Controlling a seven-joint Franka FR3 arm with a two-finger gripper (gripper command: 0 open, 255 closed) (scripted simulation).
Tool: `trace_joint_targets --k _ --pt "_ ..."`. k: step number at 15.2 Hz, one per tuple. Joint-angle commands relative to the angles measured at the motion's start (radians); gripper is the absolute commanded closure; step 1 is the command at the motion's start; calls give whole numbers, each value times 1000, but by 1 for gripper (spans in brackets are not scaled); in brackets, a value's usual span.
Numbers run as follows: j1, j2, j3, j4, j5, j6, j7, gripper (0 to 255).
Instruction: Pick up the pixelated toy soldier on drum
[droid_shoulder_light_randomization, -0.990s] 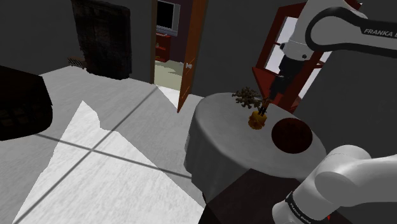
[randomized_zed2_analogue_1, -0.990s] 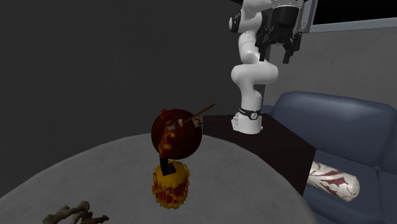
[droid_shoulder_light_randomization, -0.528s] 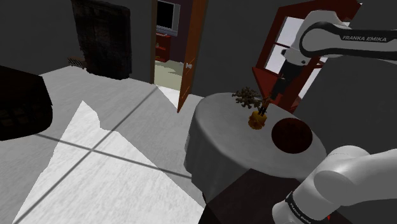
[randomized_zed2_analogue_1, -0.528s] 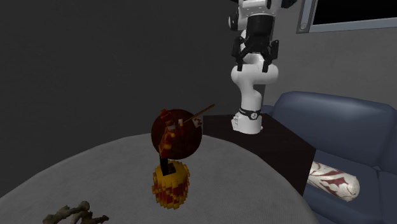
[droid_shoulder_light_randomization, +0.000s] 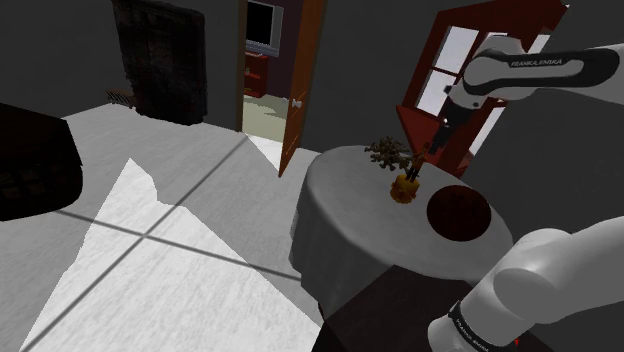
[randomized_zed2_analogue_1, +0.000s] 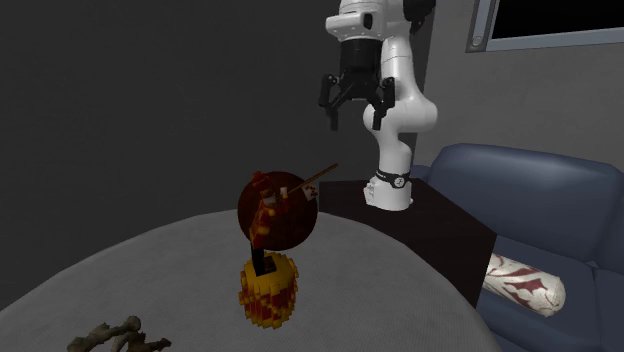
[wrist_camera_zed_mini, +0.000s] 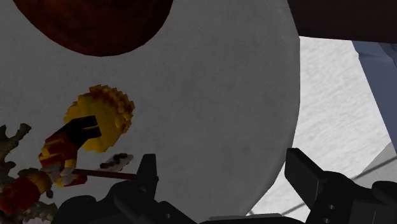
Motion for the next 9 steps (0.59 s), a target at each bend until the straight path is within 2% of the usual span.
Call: trace_joint_targets --k 1,5,9 --pt "9 61 -55 35 20 35 -67 0" --pt "37 212 -167 129 104 90 -216 0" --pt "55 398 -271 248 255 119 -396 0"
